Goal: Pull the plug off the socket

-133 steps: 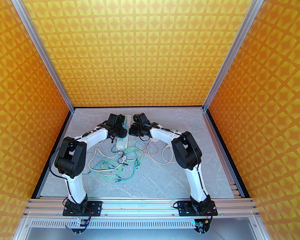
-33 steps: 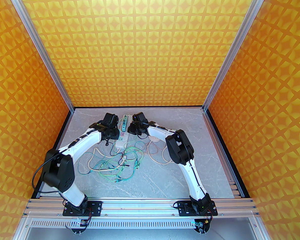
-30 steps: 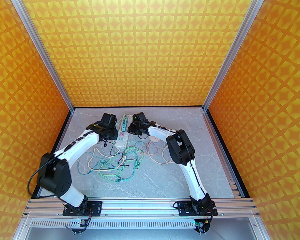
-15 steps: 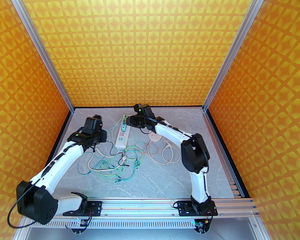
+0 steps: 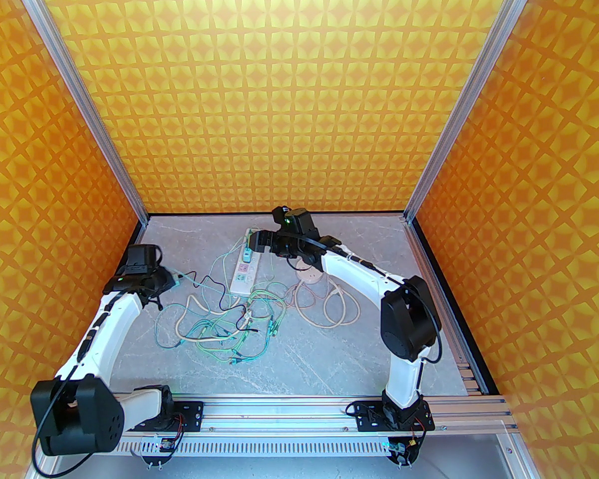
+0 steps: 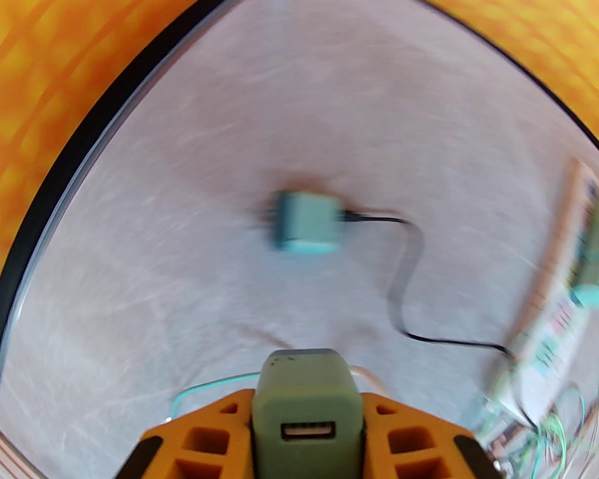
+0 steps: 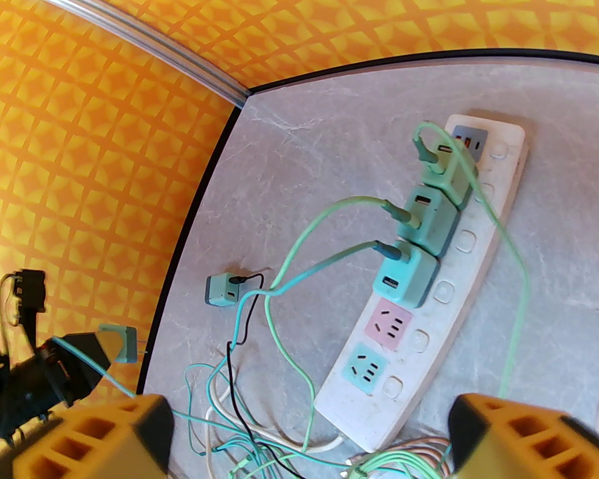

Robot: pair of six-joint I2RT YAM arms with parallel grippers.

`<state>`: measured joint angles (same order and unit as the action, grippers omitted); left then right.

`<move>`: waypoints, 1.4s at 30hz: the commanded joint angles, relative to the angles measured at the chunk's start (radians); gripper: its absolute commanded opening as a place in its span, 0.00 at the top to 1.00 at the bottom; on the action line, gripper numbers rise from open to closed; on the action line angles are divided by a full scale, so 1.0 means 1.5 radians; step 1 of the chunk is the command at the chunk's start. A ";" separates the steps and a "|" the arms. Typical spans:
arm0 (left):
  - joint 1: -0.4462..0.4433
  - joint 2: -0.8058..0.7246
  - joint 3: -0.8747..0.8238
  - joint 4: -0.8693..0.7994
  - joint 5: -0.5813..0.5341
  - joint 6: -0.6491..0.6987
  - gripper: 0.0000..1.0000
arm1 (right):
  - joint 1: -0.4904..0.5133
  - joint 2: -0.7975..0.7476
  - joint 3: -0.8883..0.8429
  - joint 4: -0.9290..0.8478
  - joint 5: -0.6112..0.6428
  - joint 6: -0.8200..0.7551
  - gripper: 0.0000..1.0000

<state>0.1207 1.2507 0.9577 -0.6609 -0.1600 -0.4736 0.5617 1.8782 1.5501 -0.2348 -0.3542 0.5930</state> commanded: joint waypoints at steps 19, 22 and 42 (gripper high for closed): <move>0.127 0.168 -0.009 0.085 -0.017 -0.080 0.76 | 0.004 -0.072 -0.076 0.055 0.006 -0.012 0.01; 0.140 0.196 0.009 0.089 -0.007 -0.082 0.76 | 0.004 -0.072 -0.077 0.056 0.006 -0.011 0.01; 0.140 0.254 0.023 0.047 0.046 -0.092 0.37 | 0.004 -0.064 -0.074 0.053 0.011 -0.004 0.02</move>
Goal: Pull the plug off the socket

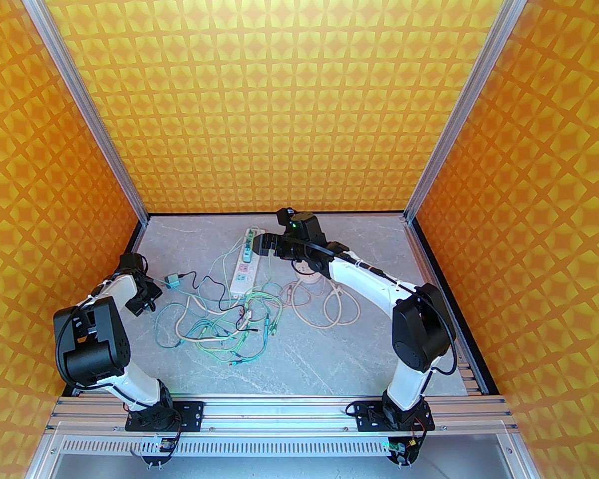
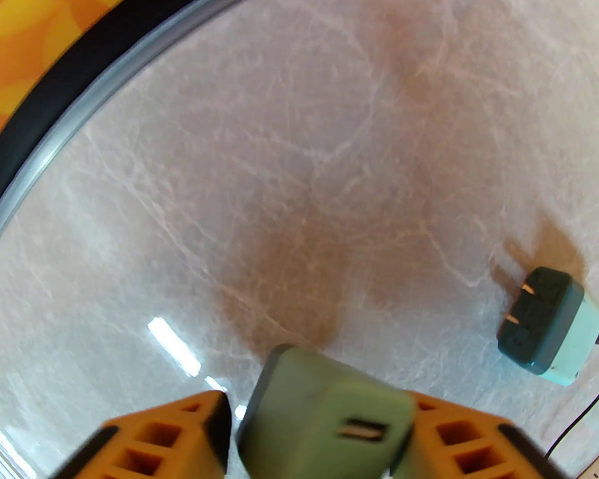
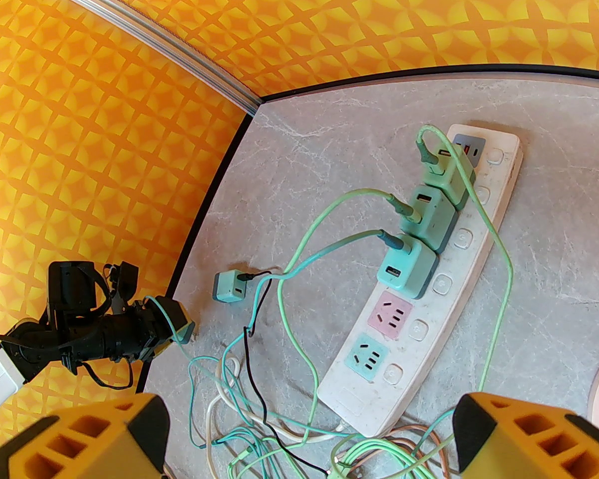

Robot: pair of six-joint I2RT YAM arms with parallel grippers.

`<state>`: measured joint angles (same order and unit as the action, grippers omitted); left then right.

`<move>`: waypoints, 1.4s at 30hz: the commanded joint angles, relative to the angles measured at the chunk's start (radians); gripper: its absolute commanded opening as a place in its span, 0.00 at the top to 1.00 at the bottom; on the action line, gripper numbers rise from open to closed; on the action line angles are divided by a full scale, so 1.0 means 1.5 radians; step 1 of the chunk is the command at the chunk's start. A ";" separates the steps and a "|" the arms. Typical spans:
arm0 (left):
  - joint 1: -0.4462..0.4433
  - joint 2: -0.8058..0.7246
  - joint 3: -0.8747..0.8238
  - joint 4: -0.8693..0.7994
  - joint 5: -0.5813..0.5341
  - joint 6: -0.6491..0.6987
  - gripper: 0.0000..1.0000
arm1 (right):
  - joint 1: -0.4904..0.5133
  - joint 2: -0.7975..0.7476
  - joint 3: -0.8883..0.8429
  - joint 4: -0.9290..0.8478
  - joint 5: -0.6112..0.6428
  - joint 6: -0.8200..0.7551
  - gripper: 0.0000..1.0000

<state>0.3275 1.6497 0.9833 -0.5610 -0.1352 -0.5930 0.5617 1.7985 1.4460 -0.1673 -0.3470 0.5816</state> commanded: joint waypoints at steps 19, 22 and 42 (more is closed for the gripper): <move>-0.007 -0.135 0.040 -0.158 0.104 0.016 0.09 | 0.004 -0.014 -0.016 0.024 0.002 0.016 0.01; -0.039 -0.187 0.048 -0.144 0.116 0.022 0.06 | 0.004 -0.010 -0.018 0.029 0.001 0.018 0.01; -0.430 -0.281 -0.005 0.163 0.089 0.047 0.23 | -0.024 0.001 -0.050 0.015 0.045 0.056 0.02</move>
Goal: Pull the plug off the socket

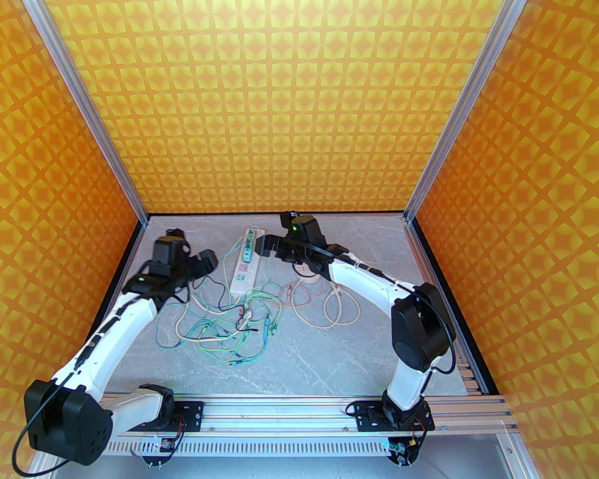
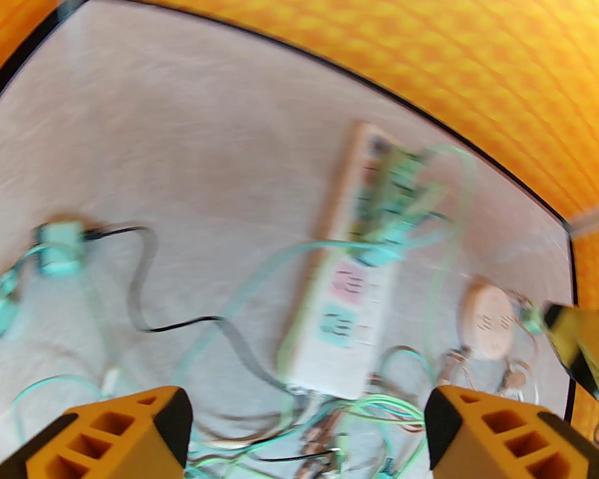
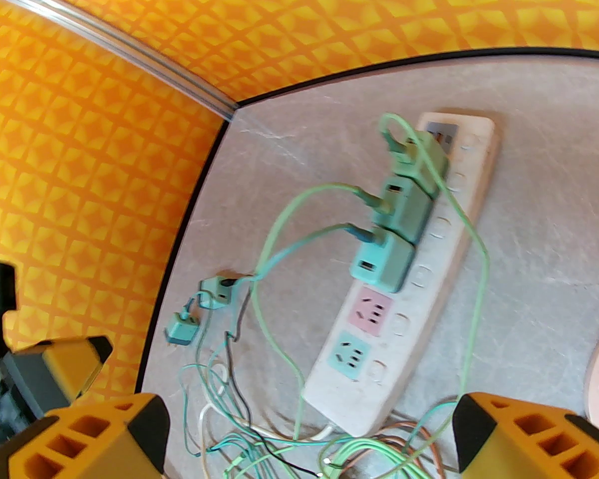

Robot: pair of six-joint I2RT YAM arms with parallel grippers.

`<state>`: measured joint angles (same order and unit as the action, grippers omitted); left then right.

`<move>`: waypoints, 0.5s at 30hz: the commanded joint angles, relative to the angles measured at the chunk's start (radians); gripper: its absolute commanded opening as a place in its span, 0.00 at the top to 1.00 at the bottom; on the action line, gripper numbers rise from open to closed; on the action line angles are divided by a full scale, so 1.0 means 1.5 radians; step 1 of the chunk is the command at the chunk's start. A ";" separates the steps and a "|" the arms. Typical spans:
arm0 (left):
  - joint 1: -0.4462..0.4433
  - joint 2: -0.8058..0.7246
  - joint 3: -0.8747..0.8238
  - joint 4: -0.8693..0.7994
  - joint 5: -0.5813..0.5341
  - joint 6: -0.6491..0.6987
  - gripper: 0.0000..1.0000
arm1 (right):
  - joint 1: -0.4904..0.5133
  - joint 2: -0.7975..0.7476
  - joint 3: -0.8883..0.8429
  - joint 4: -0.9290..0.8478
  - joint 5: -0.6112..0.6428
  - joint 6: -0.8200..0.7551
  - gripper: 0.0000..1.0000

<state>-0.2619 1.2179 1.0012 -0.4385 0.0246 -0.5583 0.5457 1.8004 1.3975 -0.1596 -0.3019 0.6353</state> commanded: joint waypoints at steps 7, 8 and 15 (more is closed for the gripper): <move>-0.118 0.121 0.019 0.121 -0.069 0.055 0.27 | -0.019 -0.008 -0.034 -0.004 0.033 0.012 0.01; -0.122 0.137 0.024 0.128 -0.071 0.059 0.27 | -0.020 -0.007 -0.034 -0.008 0.033 0.012 0.01; -0.138 0.261 0.073 0.162 -0.076 0.071 0.32 | -0.022 -0.009 -0.028 -0.027 0.042 0.004 0.02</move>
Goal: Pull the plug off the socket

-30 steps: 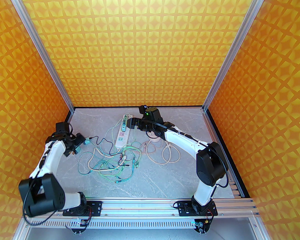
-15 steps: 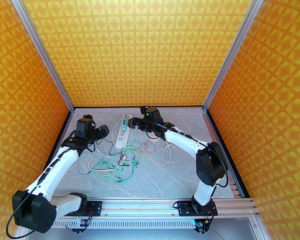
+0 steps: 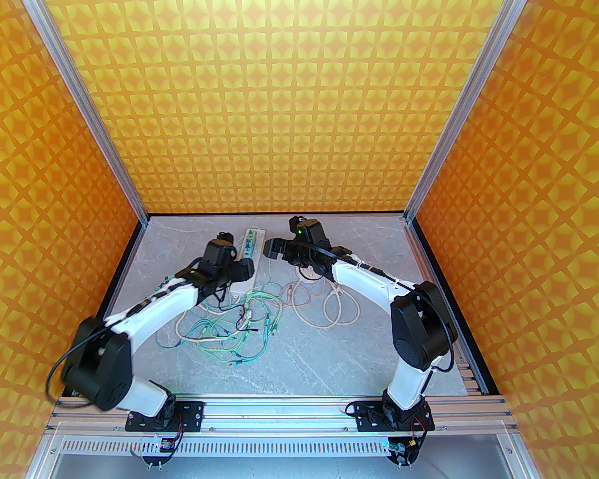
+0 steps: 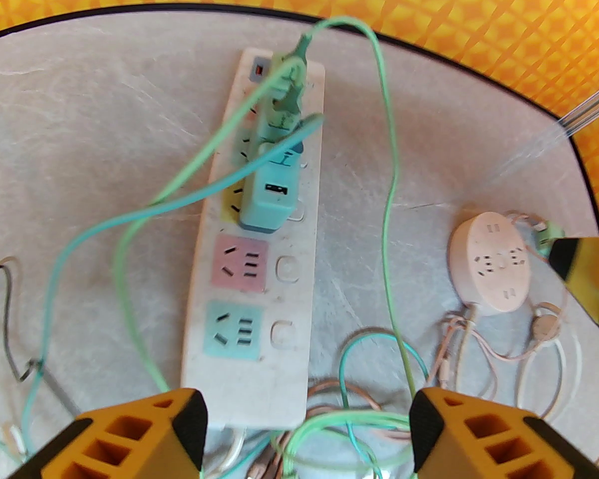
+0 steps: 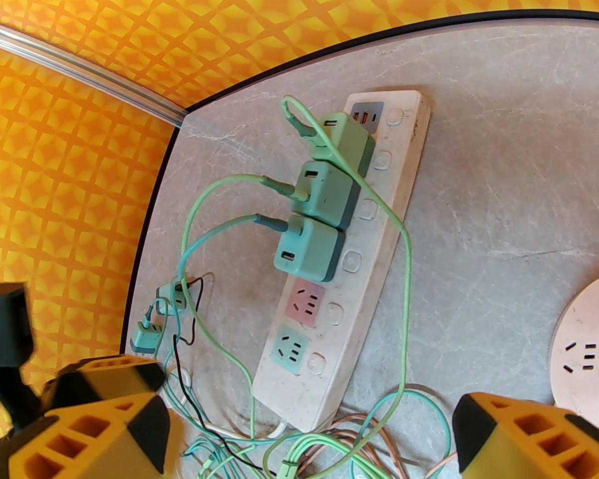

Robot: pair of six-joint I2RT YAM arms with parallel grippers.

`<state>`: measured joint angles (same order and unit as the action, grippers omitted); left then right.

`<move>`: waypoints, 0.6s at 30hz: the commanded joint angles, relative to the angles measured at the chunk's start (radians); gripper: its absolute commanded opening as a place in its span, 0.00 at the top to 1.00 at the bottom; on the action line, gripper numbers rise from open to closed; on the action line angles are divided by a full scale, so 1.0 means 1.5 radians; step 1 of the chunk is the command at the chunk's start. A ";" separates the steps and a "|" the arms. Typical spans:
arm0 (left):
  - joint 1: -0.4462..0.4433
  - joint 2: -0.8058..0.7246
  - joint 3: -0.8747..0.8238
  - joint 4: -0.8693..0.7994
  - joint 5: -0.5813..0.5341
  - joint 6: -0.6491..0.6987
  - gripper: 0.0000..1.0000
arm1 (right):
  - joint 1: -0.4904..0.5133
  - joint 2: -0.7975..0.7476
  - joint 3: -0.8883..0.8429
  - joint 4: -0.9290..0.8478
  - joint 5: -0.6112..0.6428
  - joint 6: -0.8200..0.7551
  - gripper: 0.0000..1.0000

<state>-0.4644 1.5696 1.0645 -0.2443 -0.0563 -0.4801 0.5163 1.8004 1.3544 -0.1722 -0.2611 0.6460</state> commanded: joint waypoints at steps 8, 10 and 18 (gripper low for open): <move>-0.003 0.104 0.072 0.022 -0.058 0.058 0.32 | -0.006 0.002 0.015 -0.035 0.024 -0.014 0.01; -0.002 0.121 0.088 0.018 -0.074 0.073 0.32 | -0.006 0.003 0.014 -0.035 0.024 -0.013 0.02; 0.014 0.184 0.153 0.002 -0.095 0.110 0.34 | -0.006 0.015 0.021 -0.026 0.015 -0.006 0.01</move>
<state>-0.4561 1.8210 1.2594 -0.2329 -0.1616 -0.3595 0.5137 1.8008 1.3582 -0.2054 -0.2424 0.6418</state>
